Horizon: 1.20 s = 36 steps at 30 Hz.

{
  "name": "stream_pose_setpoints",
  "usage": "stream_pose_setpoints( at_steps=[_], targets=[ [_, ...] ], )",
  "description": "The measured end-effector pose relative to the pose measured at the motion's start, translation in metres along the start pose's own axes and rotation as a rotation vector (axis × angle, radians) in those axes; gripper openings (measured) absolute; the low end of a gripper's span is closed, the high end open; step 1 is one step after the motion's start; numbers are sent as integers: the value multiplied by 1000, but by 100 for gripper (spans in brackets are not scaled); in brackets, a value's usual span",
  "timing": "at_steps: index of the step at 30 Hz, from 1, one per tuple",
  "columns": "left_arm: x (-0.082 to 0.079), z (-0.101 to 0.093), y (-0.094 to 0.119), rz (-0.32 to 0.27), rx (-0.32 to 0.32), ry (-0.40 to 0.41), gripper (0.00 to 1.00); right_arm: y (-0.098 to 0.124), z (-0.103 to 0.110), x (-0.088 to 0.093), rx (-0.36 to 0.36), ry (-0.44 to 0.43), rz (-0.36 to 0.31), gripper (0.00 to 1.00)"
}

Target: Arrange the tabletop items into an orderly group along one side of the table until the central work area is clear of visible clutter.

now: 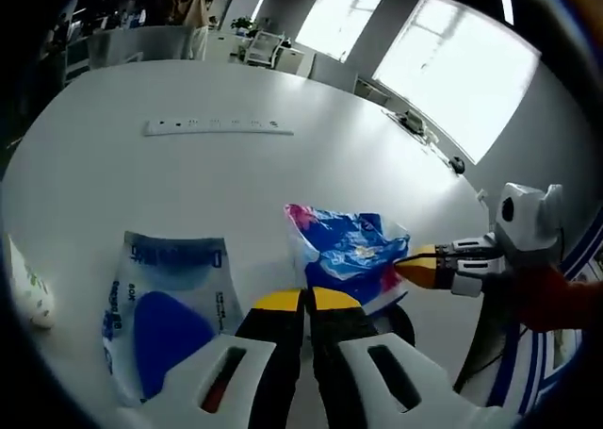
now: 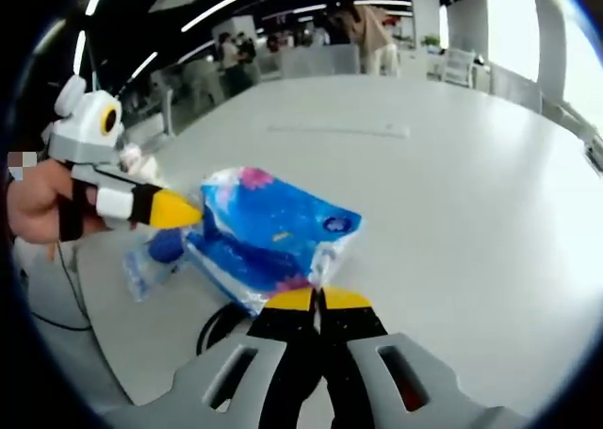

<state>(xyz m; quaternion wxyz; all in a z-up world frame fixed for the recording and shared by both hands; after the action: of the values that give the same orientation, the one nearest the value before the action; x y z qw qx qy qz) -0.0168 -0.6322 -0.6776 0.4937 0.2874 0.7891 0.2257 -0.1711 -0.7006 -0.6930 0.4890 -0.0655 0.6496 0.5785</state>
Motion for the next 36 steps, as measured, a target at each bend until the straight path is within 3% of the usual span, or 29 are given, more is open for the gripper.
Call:
stream_pose_setpoints(
  at_steps=[11,18,28,36],
  targets=[
    [-14,-2,-25,10,1,-1,0,-3,-13,-4,33,-31,2,0],
    [-14,-4,-28,14,-14,25,0,-15,-23,-12,42,-41,9,0],
    [-11,3,-37,35,-30,63,0,-32,-35,-15,46,-70,23,0],
    [-1,12,-41,85,-36,81,2,-38,-40,-10,52,-68,38,0]
  ],
)
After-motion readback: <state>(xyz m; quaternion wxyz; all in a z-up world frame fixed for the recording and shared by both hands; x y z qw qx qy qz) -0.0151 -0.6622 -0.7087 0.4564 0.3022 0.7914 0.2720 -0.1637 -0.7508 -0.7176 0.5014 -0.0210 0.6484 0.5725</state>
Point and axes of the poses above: the point that each gripper's makers call its tool centre point, and the gripper's own axes: y roughly backward along the fingers, z roughly to its left, x roughly out of its underside, the point moved 5 cm from there along y, roughly backward along the fingers
